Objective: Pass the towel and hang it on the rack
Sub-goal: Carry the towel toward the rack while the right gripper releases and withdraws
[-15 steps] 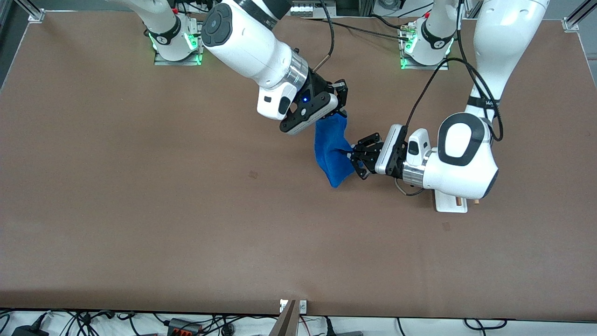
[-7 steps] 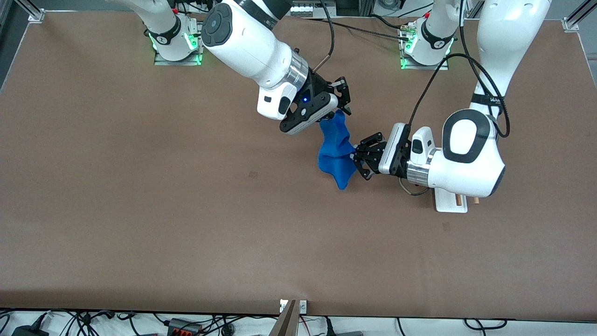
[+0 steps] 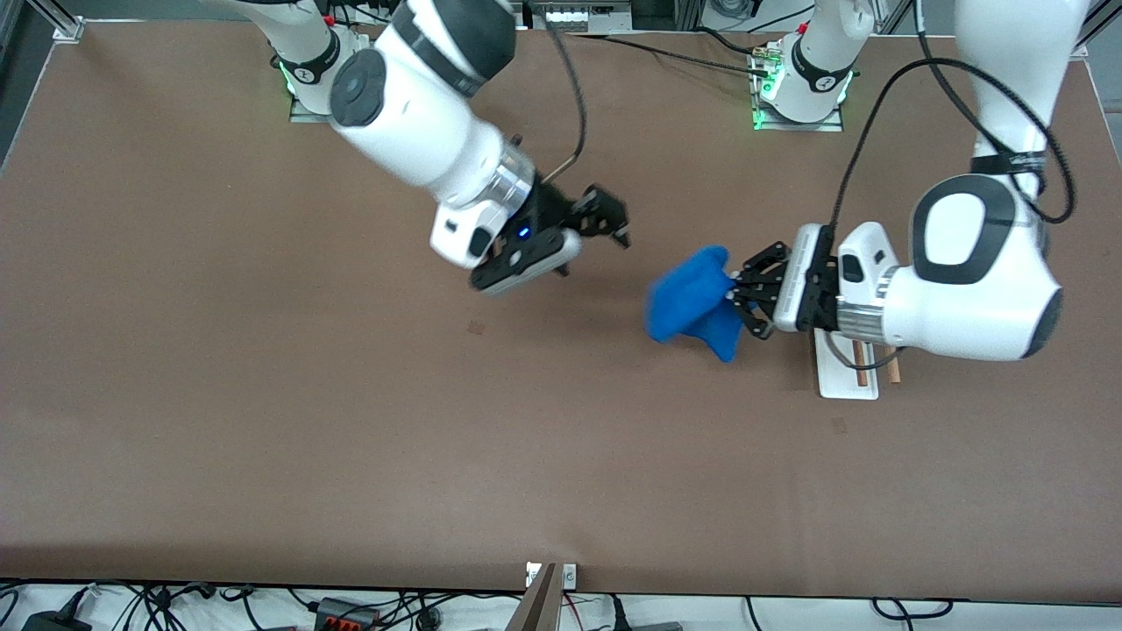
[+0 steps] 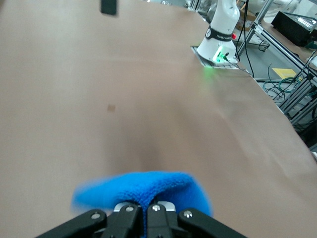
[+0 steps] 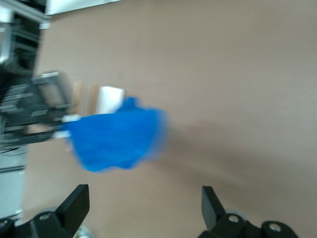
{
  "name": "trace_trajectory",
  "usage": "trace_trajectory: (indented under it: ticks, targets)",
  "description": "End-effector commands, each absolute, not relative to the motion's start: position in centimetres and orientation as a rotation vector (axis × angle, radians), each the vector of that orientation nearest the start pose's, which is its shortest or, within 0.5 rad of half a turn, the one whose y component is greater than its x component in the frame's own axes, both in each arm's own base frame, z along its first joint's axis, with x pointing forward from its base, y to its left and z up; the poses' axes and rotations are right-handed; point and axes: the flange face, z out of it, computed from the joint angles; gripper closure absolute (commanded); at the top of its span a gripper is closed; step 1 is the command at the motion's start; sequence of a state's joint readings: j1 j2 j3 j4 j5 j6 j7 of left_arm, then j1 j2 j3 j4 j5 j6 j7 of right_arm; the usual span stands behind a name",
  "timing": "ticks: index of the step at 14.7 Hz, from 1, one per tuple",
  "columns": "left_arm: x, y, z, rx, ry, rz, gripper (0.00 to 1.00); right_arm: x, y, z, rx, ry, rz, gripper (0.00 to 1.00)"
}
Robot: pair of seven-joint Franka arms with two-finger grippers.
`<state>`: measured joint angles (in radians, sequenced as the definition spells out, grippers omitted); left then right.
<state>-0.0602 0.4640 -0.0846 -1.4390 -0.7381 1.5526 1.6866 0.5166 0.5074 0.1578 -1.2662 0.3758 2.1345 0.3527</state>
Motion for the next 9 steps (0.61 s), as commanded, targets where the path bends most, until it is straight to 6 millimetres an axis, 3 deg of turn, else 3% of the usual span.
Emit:
trace_trajectory:
  ticks: [1,6,9]
  targets:
    - [64.0,-11.4,45.6,1.704,-1.748,0.235,1.0,59.3,41.8,49.7,-2.746,-0.187,-0.09,0.0]
    - [63.6,-2.4,47.0,1.964,-1.694,0.07,1.0,59.6,39.0,46.1,-2.881,-0.031,0.071,0.0]
    - [63.6,2.5,46.8,2.065,-1.687,0.021,1.0,60.4,35.3,44.5,-2.997,0.058,0.177,0.0]
